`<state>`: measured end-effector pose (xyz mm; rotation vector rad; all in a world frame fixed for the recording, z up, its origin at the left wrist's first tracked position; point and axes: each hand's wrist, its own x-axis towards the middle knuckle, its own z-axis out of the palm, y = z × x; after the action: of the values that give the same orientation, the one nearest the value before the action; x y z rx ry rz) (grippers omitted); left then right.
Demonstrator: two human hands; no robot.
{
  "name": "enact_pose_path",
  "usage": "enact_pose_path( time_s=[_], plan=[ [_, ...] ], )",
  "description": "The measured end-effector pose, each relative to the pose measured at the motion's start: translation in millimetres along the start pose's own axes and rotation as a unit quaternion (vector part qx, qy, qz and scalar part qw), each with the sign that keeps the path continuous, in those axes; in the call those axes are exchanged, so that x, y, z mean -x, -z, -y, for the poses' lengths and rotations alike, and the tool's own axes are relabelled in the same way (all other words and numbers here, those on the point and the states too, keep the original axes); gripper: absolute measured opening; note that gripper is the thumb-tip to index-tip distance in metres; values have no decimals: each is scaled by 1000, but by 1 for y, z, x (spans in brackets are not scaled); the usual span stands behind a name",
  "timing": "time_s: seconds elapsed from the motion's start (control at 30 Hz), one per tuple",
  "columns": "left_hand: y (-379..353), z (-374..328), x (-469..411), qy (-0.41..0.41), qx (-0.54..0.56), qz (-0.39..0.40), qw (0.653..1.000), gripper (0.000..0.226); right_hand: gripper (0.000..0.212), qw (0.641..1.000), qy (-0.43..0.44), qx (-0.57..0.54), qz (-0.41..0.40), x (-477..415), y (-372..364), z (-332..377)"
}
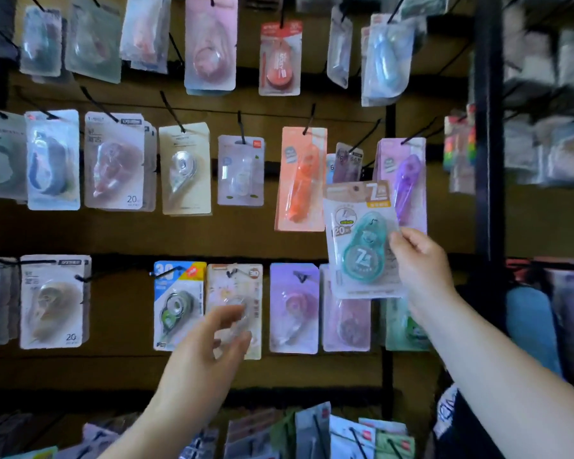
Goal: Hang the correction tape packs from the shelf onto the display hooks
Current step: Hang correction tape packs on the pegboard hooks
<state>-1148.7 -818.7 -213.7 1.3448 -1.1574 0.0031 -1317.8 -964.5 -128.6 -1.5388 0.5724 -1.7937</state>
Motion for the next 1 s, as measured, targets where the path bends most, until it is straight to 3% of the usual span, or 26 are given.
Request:
enact_pose_path(
  time_s=[0.1,0.2,0.33,0.47,0.6,0.73,0.87,1.0],
  plan=[
    [-32,-8,-21,-88,-107,-20,990,50,27,998,10,25,-61,-35,29,2],
    [-55,-16,-39,-104,-164,-22,981,65,27,996,20,30,-84,-53,52,6],
    [-64,-11,-53,-51,-201,41,977,58,28,997,3,32,-71,-56,67,-4],
    [-68,-2,-48,-53,-198,106,973,44,24,998,-29,33,-38,-41,64,-16],
    [-65,-3,-32,-64,-58,72,994,16,15,998,-42,36,34,-11,45,-22],
    [-48,-7,-15,0,127,33,991,23,24,990,-41,36,126,27,5,-25],
    [-25,-3,-2,62,153,50,985,13,14,979,-67,-1,191,60,-45,-24],
    [12,14,3,101,180,31,978,25,20,975,-76,-15,210,88,-98,-25]
  ],
)
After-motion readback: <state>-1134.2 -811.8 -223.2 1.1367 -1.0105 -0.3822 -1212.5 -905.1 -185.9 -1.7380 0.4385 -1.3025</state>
